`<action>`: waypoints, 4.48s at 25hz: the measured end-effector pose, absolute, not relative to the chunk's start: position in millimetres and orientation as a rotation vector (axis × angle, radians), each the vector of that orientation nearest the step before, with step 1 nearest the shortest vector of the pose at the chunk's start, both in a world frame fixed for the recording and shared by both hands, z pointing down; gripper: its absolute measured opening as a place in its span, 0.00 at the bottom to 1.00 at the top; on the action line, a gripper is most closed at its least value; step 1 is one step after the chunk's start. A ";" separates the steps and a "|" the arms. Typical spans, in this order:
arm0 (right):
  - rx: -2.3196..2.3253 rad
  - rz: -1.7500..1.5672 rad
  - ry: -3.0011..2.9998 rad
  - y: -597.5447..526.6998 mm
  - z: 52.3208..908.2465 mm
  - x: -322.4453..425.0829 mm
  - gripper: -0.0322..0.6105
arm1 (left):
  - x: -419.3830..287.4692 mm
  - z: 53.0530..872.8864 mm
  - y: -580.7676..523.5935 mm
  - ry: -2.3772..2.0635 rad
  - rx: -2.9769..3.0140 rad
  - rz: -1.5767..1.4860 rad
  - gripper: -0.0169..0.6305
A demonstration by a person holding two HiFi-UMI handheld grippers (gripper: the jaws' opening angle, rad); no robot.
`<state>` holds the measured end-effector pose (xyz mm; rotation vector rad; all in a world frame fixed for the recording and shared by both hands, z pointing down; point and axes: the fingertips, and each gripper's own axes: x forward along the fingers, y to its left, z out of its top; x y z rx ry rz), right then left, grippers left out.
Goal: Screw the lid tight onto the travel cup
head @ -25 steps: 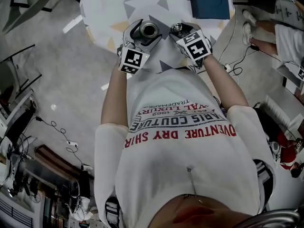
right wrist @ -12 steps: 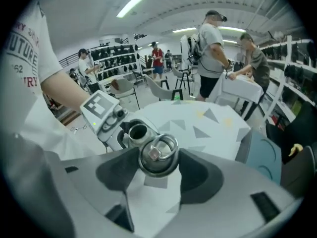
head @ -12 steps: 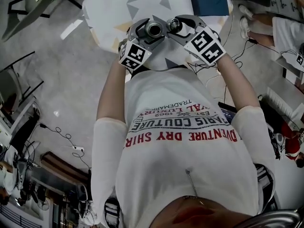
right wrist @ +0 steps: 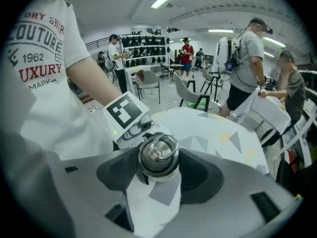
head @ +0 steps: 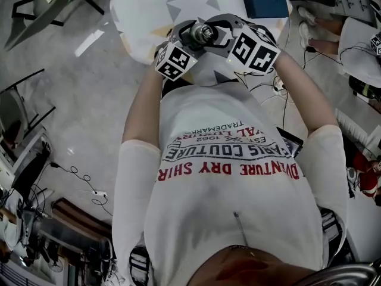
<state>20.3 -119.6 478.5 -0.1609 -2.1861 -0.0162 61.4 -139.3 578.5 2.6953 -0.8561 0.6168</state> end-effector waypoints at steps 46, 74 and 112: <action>0.127 0.125 -2.207 -123.0 493.6 20.9 0.49 | 61.2 585.9 -136.4 -0.793 2.661 0.589 0.64; -0.485 -0.176 -2.098 -119.3 487.5 22.8 0.43 | 61.9 581.9 -137.0 -0.786 2.634 0.598 0.65; -0.638 -0.415 -1.902 -116.1 493.0 27.1 0.47 | 60.6 582.6 -139.0 -0.808 2.611 0.571 0.65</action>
